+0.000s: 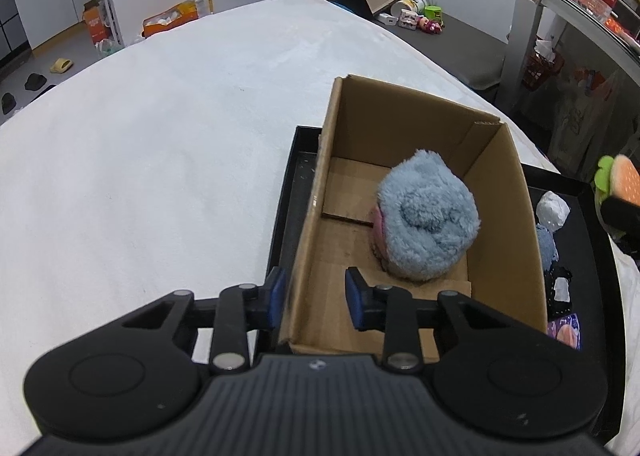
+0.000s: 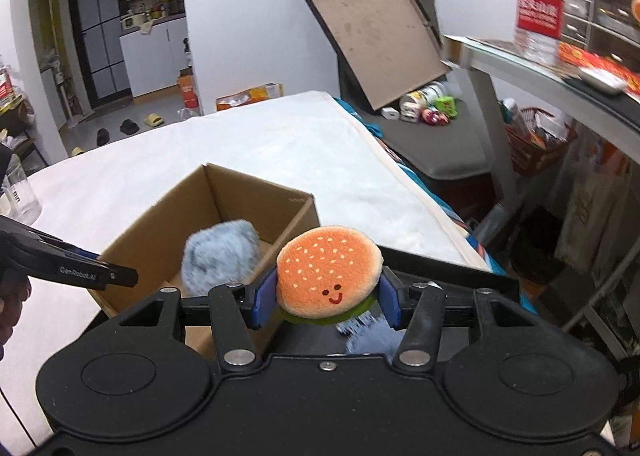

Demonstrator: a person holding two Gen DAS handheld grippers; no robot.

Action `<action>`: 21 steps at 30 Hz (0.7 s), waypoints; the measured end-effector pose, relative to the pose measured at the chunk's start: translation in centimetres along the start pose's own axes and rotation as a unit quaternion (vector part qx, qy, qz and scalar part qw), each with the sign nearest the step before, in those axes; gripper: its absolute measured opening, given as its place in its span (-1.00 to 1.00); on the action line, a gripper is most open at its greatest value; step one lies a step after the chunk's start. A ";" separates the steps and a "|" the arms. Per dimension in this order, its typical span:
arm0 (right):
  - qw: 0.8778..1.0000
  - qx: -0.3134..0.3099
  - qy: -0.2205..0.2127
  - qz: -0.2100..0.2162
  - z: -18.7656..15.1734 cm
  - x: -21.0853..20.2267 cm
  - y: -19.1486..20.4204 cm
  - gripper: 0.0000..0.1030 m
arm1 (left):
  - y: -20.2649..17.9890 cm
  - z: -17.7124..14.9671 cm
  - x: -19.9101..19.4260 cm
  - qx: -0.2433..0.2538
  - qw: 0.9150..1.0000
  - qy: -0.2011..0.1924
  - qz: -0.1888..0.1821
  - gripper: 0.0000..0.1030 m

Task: Organize soft objects
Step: 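Carry the hamburger plush into the box and open the right gripper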

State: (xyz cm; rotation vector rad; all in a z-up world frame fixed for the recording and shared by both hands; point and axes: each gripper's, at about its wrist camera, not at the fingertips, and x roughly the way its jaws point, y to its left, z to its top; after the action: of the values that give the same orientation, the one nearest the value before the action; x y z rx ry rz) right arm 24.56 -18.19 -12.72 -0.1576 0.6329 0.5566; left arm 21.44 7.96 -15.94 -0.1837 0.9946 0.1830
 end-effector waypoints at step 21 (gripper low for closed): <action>0.997 -0.058 0.011 0.043 3.6 4.6 6.2 0.00 | 1.6 1.2 0.9 -0.010 0.999 0.035 -0.033 -0.81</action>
State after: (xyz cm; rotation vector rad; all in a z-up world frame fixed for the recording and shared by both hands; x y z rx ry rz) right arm 26.11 -9.81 -12.47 -0.2456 0.6311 0.6761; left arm 22.54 9.84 -16.17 -0.2408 1.0545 0.1274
